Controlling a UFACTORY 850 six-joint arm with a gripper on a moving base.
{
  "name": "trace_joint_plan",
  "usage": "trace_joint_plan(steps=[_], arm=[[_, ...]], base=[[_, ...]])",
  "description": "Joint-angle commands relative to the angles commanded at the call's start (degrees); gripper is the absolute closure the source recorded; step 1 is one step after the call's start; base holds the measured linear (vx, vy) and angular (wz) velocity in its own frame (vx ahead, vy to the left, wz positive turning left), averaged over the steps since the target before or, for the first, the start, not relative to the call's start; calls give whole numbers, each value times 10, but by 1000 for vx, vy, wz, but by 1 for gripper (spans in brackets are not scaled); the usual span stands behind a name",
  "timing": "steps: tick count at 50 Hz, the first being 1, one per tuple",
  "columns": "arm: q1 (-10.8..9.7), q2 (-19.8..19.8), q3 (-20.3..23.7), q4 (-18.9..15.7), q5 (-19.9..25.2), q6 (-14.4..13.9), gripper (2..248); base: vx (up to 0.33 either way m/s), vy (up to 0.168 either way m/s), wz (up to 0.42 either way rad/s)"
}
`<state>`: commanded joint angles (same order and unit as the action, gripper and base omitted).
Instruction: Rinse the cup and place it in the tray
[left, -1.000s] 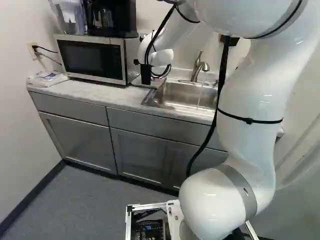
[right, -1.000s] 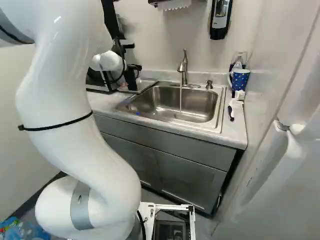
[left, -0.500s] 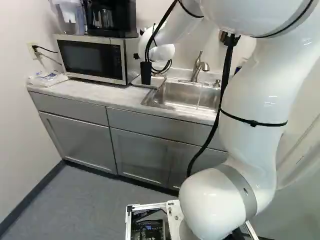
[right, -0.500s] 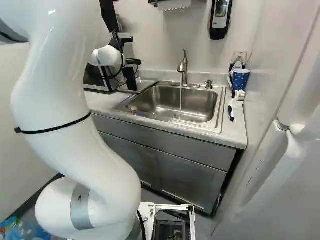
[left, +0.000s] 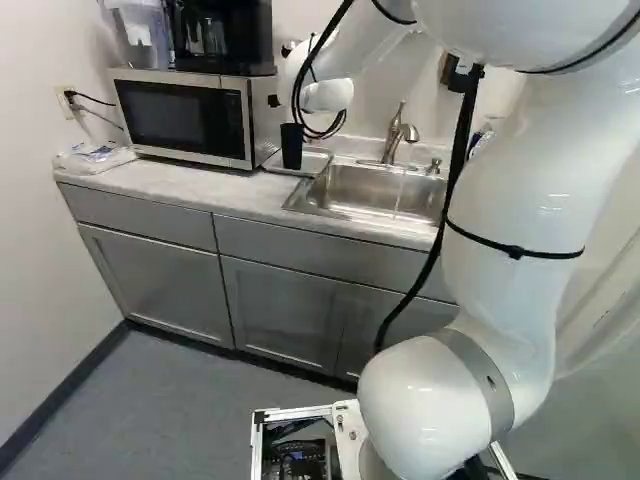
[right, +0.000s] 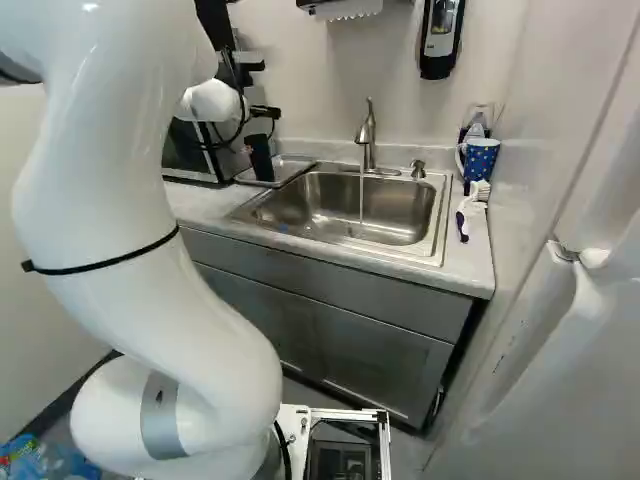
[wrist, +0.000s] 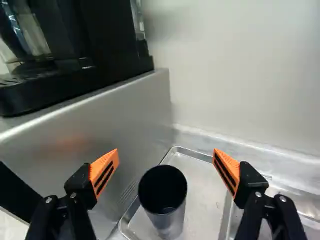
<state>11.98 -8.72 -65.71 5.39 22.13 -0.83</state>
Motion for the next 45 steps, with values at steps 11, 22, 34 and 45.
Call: trace_joint_plan(steps=[11, 22, 34, 45], arm=[[-15, 23, 11, 0, 0, 0, 3], [-31, 42, 18, 0, 0, 0, 3], [-49, 54, 17, -4, -4, 0, 3], [-67, 62, 11, -19, -19, 0, 3]], base=[[0, 0, 0], [0, 0, 0], [0, 0, 0], [0, 0, 0]])
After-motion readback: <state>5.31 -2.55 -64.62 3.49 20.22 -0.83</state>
